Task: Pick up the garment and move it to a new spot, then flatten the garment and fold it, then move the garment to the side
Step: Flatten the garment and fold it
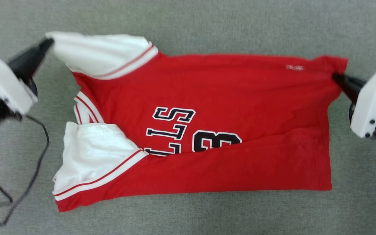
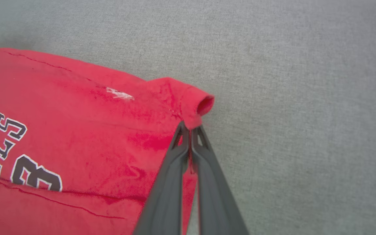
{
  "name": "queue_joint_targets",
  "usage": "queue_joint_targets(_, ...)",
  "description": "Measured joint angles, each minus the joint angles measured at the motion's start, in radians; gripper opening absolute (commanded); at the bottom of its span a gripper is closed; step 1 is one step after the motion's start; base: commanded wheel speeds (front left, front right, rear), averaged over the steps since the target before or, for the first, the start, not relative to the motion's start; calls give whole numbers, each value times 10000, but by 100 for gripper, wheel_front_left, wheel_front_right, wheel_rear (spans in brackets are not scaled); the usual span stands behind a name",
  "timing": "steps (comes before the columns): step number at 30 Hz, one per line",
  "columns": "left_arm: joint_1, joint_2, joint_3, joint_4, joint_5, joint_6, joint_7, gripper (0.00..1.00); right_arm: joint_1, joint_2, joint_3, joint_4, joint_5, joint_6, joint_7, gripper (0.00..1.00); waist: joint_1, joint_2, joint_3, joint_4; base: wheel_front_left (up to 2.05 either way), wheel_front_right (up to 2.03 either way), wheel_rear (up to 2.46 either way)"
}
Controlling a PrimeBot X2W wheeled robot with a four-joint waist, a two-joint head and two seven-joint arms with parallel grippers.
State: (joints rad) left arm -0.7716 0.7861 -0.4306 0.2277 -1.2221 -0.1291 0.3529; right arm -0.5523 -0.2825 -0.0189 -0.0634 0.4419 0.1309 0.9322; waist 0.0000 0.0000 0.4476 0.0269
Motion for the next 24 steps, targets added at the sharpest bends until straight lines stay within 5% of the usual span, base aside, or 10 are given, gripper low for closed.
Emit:
queue_joint_targets(7,3004,192,213,-665,-420,4,-1507,0,2028,205,-500,58,393,0,-947,0,-1,0,-967,212,0,0,0)
queue_joint_targets(15,5617,-288,-107,-848,-859,441,-2222,0,3649,468,-907,926,780,0,-2056,4,-1,0,-1628,327,0,0,0)
queue_joint_targets(17,6003,-439,-159,-721,-1001,589,-2255,0,3897,570,-922,1260,840,0,-2295,34,-2,0,-1683,294,0,0,0)
queue_joint_targets(18,6155,-522,-211,-660,-1103,619,-2253,0,3966,617,-878,1440,842,0,-2458,73,-2,0,-1703,262,0,0,0)
queue_joint_targets(19,6270,-616,-274,-593,-1127,637,-2242,0,4014,596,-752,1570,809,0,-2602,100,-2,0,-1721,228,0,0,0)
queue_joint_targets(20,6332,-740,-295,-510,-1120,681,-2351,27,4050,619,-734,1676,867,2,-2757,100,-2,0,-1736,196,0,0,0)
queue_joint_targets(21,6341,-865,-272,-437,-1110,690,-2537,100,4091,629,-709,1753,930,0,-2932,100,-2,0,-1755,167,0,0,0)
queue_joint_targets(24,6343,-1001,-259,-337,-750,800,-3057,100,4148,554,-520,1722,995,0,-3381,100,-2,0,-1852,85,0,0,0)
